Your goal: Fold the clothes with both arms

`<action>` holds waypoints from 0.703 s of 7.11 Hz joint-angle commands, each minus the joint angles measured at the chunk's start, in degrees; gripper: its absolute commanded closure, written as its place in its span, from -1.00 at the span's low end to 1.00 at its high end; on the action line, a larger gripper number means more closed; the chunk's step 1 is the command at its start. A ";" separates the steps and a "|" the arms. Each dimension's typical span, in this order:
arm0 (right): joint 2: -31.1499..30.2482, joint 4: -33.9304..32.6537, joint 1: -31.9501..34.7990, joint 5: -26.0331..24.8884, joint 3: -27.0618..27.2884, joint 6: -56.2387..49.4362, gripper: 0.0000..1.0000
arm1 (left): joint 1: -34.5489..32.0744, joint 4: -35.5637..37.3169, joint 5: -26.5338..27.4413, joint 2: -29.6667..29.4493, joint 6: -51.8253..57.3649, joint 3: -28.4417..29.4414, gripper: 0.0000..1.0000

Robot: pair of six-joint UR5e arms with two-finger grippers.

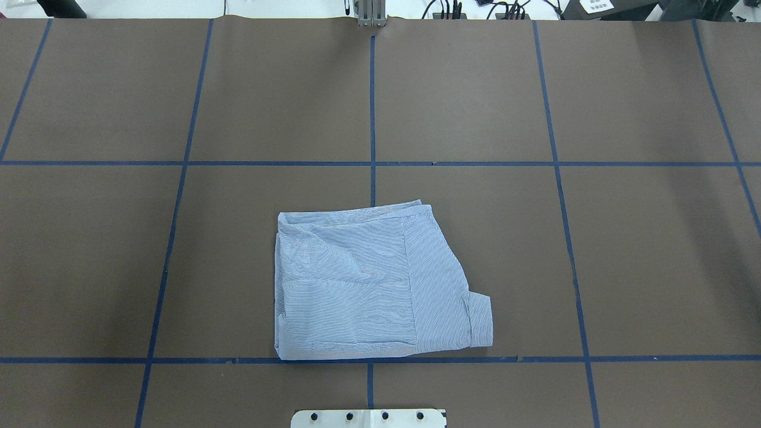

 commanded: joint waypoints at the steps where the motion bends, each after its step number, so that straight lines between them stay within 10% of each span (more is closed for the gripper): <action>1: -3.21 -0.06 0.06 -0.37 0.85 0.26 -1.00 | -0.05 -1.61 3.79 1.27 -1.38 0.51 -0.99; 5: -4.35 -0.94 0.06 1.30 0.32 0.88 -1.00 | 7.49 -2.14 3.00 1.36 -13.33 -0.46 -0.99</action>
